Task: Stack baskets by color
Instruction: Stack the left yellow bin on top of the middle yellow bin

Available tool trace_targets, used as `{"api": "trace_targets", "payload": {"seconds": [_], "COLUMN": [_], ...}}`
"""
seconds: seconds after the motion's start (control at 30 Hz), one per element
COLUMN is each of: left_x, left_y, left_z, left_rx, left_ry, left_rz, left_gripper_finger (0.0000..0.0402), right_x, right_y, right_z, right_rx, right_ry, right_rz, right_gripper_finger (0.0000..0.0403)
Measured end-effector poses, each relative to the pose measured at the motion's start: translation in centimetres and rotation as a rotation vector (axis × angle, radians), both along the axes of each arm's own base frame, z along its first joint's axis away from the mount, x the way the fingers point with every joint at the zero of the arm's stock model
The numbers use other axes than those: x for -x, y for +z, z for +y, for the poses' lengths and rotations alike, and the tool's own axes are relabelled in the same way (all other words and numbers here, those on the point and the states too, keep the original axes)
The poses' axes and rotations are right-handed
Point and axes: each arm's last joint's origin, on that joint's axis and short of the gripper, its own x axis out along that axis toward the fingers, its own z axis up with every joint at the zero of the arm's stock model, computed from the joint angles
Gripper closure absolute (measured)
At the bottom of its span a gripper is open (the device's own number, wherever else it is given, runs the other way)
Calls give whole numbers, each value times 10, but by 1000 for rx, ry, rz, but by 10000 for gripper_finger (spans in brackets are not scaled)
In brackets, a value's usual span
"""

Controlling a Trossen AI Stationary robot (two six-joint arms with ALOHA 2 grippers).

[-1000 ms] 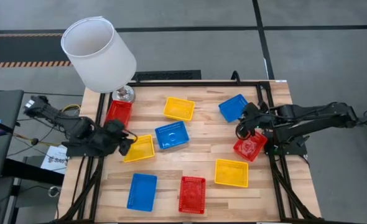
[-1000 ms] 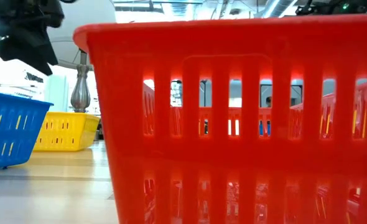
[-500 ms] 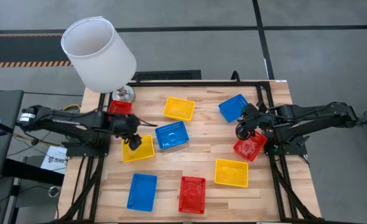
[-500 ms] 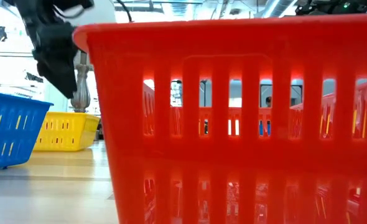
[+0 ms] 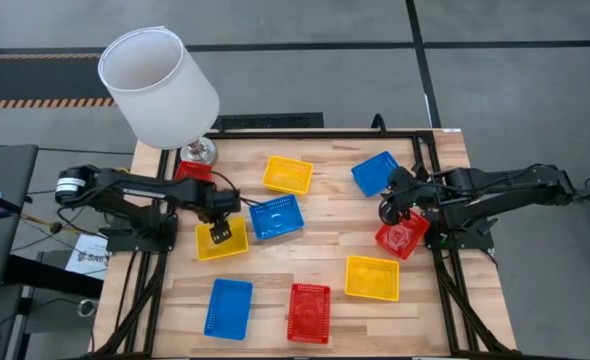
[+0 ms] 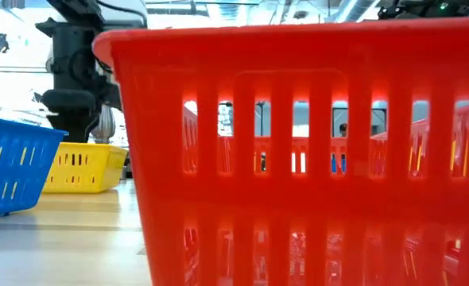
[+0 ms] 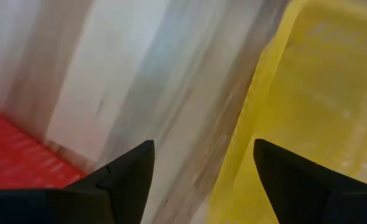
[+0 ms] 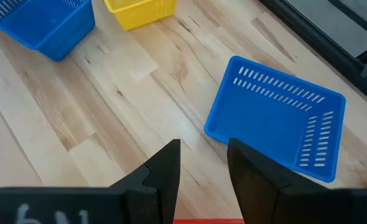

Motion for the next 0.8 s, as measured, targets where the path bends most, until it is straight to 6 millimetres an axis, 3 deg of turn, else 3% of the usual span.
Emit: {"api": "trace_targets", "payload": {"seconds": [0.17,0.4,0.43,0.8], "left_x": [-4,-4,-3,-5], "left_y": [-13,-17,-17,-10], "left_z": [0,0,0,1], "left_rx": [12,21,20,-5], "left_ry": [-9,35,44,76], "left_rz": [72,112,112,126], "left_gripper_finger": [186,373,385,401], "right_x": [0,0,0,0], "right_y": [0,0,0,0], "right_z": [0,0,0,0], "right_rx": [-12,-14,-14,-17], "right_ry": [-18,-20,-21,-26], "right_rz": [-12,-13,-15,-18], "right_gripper_finger": [246,246,246,246]}}
